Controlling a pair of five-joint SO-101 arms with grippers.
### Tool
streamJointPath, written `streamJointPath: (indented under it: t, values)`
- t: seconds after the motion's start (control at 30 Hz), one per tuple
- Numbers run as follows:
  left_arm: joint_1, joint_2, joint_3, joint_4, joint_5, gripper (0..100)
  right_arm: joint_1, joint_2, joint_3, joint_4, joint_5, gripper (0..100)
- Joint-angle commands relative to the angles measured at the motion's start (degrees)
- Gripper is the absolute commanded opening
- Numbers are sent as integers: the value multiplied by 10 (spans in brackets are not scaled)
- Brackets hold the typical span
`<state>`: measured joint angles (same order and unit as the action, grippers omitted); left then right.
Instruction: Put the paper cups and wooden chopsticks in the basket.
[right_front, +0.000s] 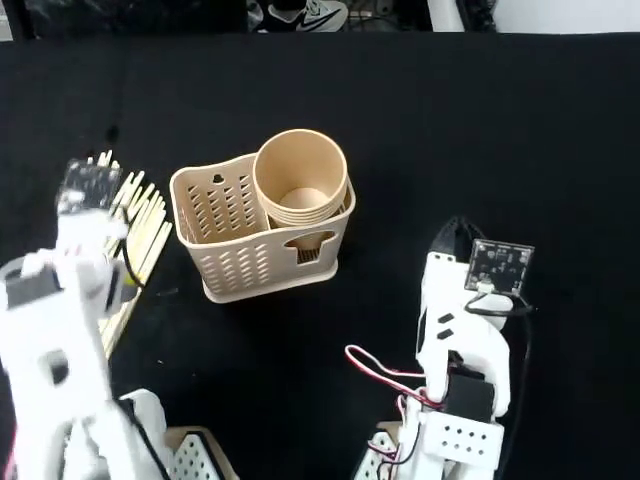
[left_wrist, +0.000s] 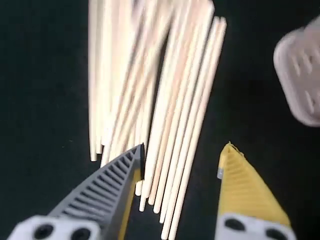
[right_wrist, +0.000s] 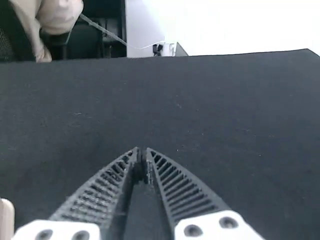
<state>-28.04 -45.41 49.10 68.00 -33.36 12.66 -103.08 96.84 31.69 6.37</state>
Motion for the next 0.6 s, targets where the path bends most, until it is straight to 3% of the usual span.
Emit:
streamJointPath:
  t: [0.0, 0.37, 0.57]
  values:
    - [7, 232, -162, -8, -48, 251, -9, -26, -2, 2, 8, 13]
    - [47, 667, -436, -42, -47, 240, -24, -23, -2, 9, 11, 13]
    - [46, 745, -484, -39, -50, 63, -25, -26, -3, 14, 11, 13]
